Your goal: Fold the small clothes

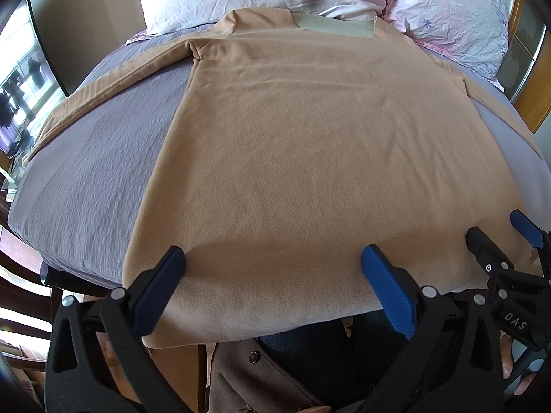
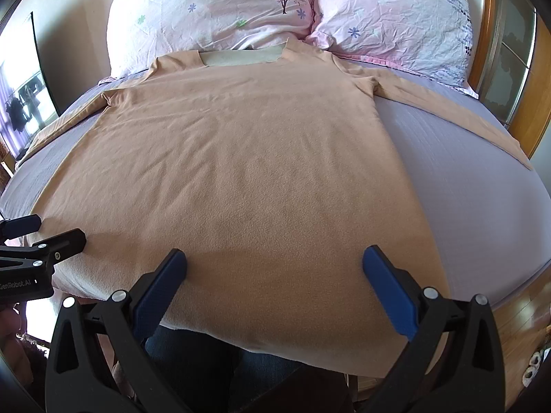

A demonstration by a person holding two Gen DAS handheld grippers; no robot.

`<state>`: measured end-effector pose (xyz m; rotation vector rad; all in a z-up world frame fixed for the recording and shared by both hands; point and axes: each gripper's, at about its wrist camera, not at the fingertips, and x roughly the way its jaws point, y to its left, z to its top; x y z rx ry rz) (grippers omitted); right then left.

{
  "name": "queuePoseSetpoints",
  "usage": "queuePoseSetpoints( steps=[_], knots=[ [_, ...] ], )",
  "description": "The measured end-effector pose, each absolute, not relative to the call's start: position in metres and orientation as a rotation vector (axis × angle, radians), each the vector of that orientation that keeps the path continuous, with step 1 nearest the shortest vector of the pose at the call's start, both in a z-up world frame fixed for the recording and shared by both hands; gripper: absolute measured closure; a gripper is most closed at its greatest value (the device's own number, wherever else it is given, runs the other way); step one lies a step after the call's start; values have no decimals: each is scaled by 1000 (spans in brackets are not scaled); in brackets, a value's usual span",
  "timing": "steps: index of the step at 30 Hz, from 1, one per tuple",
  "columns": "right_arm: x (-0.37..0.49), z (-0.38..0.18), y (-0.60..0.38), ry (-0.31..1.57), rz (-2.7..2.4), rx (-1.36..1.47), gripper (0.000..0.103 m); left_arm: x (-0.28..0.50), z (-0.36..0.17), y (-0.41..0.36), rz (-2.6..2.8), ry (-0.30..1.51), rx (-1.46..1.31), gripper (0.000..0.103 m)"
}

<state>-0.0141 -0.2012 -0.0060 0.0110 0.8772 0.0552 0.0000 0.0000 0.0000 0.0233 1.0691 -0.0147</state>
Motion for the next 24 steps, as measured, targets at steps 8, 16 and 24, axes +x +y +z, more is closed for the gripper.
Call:
queuePoseSetpoints(
  steps=[8,16,24],
  knots=[
    [-14,-6,-201,875,56,11,1,0,0,0,-15,1068,23,2],
    [-14,-6,-201,873,56,10,1,0,0,0,-14,1067,23,2],
    [-15,-6,-202,871,56,11,1,0,0,0,-15,1067,24,2]
  ],
)
